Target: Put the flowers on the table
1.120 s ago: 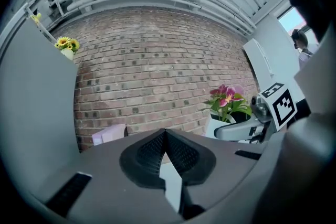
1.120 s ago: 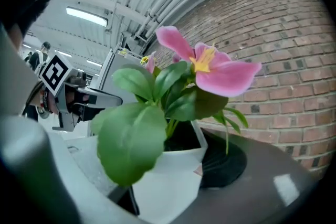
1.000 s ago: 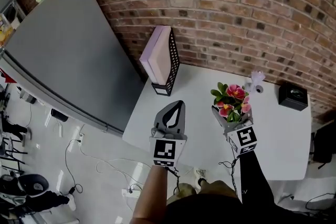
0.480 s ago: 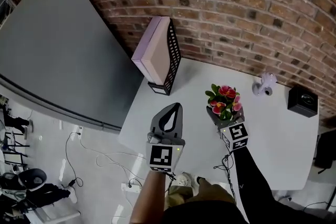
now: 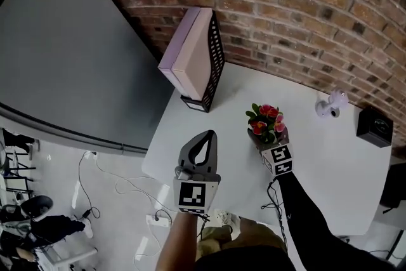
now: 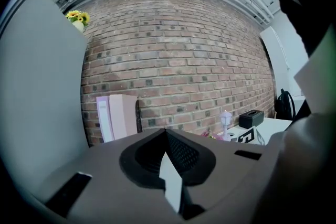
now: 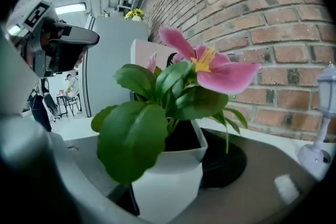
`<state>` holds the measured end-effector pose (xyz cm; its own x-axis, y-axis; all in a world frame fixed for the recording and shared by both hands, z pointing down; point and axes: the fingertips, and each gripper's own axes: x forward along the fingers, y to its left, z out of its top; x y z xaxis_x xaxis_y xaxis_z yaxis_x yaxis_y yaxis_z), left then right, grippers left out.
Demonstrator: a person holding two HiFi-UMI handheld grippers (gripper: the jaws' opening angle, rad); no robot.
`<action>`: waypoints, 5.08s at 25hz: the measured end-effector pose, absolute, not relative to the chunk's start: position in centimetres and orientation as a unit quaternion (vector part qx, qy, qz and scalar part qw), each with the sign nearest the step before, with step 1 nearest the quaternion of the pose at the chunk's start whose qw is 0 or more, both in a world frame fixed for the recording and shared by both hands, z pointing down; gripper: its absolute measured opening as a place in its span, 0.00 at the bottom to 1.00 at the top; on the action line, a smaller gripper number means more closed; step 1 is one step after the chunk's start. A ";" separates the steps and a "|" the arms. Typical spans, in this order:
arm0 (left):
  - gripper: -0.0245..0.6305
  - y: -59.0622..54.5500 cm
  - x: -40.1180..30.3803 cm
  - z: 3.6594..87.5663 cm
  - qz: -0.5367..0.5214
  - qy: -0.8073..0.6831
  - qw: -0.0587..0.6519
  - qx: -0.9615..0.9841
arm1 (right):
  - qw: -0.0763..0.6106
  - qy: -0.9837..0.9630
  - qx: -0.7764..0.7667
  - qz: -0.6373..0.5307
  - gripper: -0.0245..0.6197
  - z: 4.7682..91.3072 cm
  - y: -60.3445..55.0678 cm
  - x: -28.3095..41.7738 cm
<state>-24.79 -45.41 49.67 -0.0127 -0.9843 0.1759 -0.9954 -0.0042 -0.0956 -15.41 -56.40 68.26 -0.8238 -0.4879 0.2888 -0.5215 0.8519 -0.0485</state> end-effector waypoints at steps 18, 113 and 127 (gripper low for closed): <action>0.05 -45.0 -26.9 52.4 0.105 -0.718 0.055 0.686 | 0.169 -0.948 0.254 0.086 0.57 72.1 -56.7 -17.6; 0.05 -29.0 -17.5 35.7 0.067 -0.576 -0.025 0.814 | -0.003 -0.907 0.419 -0.038 0.04 36.6 -31.0 -3.6; 0.05 -28.9 -18.2 35.6 0.064 -0.574 -0.030 0.816 | 0.001 -0.909 0.414 -0.052 0.04 36.9 -30.4 -4.5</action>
<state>-18.18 -28.85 35.65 0.3337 -0.9400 0.0705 -0.9325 -0.3401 -0.1218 -4.47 -30.44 36.92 -0.6567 -0.7530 -0.0410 -0.7528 0.6513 0.0955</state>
